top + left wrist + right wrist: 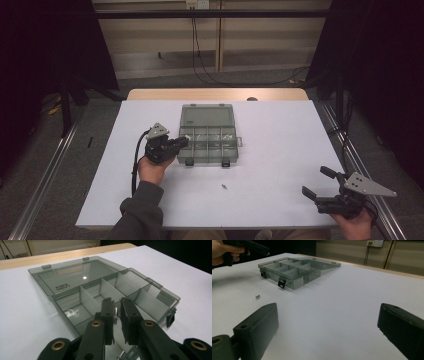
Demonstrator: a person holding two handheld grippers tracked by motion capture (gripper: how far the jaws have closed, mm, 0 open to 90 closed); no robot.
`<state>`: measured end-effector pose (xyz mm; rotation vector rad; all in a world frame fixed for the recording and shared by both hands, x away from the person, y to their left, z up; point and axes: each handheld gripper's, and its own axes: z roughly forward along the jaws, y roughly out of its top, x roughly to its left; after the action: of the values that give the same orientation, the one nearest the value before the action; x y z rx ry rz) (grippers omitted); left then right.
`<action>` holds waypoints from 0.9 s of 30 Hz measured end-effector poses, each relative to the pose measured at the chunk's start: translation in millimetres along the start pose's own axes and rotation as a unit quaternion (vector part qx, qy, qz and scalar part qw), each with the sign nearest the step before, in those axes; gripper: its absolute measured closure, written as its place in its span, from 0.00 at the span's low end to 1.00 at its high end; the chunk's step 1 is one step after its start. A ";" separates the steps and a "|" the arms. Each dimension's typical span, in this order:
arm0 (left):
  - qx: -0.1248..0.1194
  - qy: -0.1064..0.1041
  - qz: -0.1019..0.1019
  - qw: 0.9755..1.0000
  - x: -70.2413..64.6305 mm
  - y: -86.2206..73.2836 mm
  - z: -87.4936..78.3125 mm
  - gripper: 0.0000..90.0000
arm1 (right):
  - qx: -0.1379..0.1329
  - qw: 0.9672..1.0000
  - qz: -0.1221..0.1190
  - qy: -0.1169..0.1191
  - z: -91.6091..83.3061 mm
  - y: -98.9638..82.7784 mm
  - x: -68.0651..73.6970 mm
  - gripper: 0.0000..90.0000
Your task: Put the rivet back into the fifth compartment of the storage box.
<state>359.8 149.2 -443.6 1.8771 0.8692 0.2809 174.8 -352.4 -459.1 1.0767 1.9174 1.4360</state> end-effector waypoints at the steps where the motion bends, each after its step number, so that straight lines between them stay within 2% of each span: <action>1: 0.002 0.001 0.004 1.000 0.2 -0.1 0.1 0.90 | 0.001 1.000 0.001 0.000 -0.2 -0.1 0.0 0.03; 4: 0.003 0.008 0.005 1.000 -0.7 -0.8 1.5 0.88 | 0.001 1.000 0.000 0.000 -0.3 -0.3 -0.2 0.04; 10: 0.004 0.007 0.007 1.000 -1.4 -0.3 1.1 0.83 | 0.001 1.000 0.000 0.000 -0.4 -0.3 -0.1 0.03; 15: 0.002 -0.012 0.014 1.000 -8.0 1.3 0.8 0.76 | 0.001 1.000 0.000 0.000 -0.4 -0.4 0.0 0.04; 18: 0.001 -0.033 0.007 0.999 -12.7 1.8 1.8 0.73 | 0.001 1.000 0.000 0.000 -0.3 -0.3 0.0 0.03; 27: 0.006 -0.063 0.023 0.998 -29.0 3.1 6.4 0.55 | 0.000 1.000 0.000 0.001 0.1 -0.1 0.4 0.03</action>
<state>344.0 124.4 -438.7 1.9060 0.7450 0.1837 174.6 -352.0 -459.3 1.0759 1.9194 1.4370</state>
